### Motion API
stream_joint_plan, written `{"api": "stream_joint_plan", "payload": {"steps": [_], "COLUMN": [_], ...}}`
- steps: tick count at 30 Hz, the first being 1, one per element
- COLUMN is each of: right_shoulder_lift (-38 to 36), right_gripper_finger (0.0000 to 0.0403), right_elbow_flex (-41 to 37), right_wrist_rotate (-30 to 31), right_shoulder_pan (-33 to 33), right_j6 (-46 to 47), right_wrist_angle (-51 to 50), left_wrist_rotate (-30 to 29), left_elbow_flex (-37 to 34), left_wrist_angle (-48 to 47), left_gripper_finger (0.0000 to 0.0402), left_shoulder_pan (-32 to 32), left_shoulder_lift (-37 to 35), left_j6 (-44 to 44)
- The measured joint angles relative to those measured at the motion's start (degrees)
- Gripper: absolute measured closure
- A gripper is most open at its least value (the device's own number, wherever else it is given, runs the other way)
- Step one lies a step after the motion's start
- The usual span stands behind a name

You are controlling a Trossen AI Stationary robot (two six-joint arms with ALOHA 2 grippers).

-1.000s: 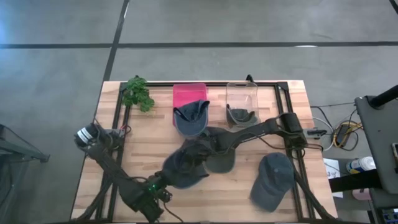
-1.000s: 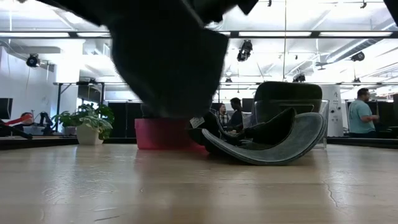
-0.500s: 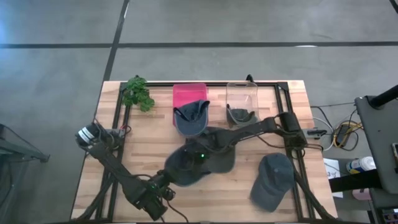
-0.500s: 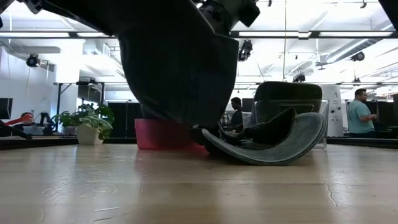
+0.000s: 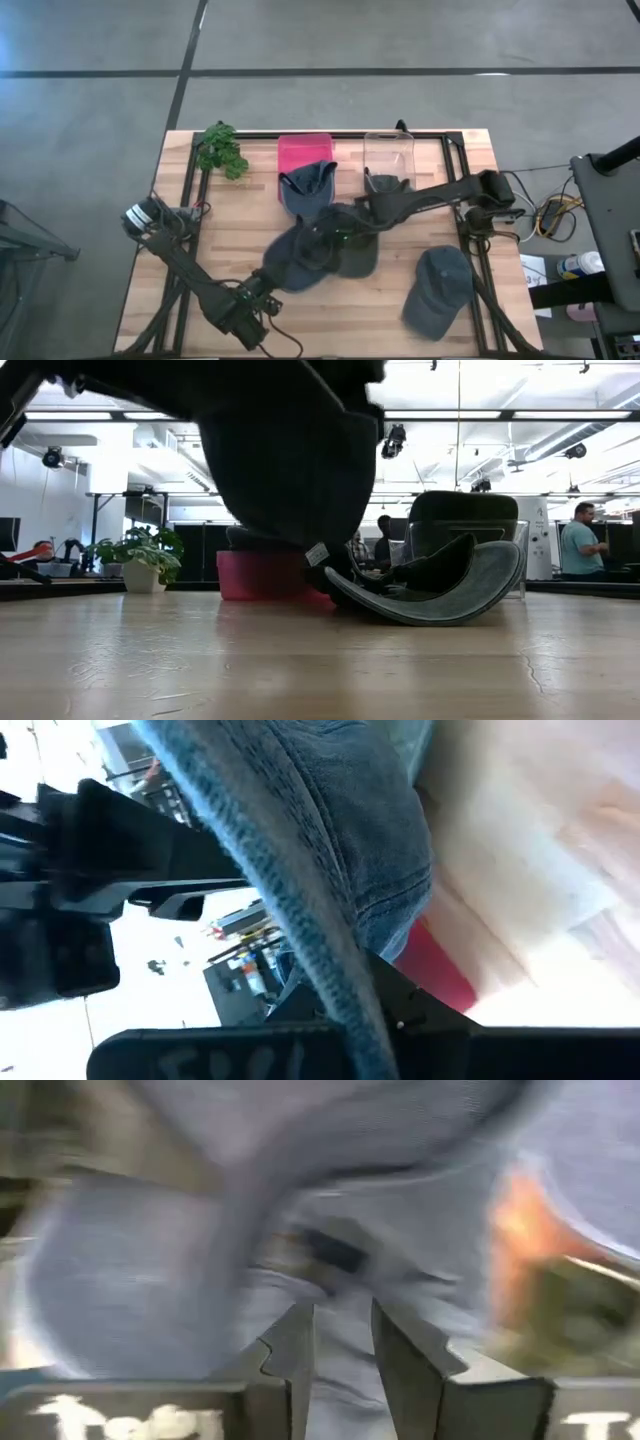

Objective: Pick & Place hat
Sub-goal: Put the top blue cap into the red bin

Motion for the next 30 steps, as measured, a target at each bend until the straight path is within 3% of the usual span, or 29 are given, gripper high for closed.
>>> {"api": "stream_joint_plan", "payload": {"steps": [5, 13, 17, 20, 25, 30], "right_shoulder_lift": [0.8, 0.7, -0.5, -2.6, -6.1, -4.8], "right_gripper_finger": [0.0307, 0.0326, 0.0326, 0.0318, 0.029, 0.0261], "right_elbow_flex": [-2.3, -8.8, -9.2, -9.4, -9.0, -8.3], "right_wrist_rotate": [4.8, -2.1, 4.4, 6.2, 2.0, -0.9], "right_shoulder_pan": [-1.9, -2.2, -2.7, -3.5, -4.2, -3.7], "right_j6": [1.7, 4.1, 1.7, -0.8, -2.1, -1.0], "right_wrist_angle": [-6.1, 7.9, 3.1, 1.8, 6.5, 12.2], "left_wrist_rotate": [-1.9, -5.8, -6.9, -7.9, -9.7, -9.8], "left_elbow_flex": [1.7, 3.6, 5.1, 5.6, 5.6, 5.5], "left_wrist_angle": [0.1, 0.4, 0.4, 0.3, 1.1, 3.2], "left_gripper_finger": [0.0394, 0.0394, 0.0394, 0.0394, 0.0394, 0.0394], "left_shoulder_pan": [-0.1, 0.5, 0.4, 0.2, 0.3, 1.3], "left_shoulder_lift": [-0.1, -0.1, -0.1, -0.1, -0.2, -0.2], "left_j6": [1.7, 3.7, 3.7, 3.4, 2.4, 3.4]}}
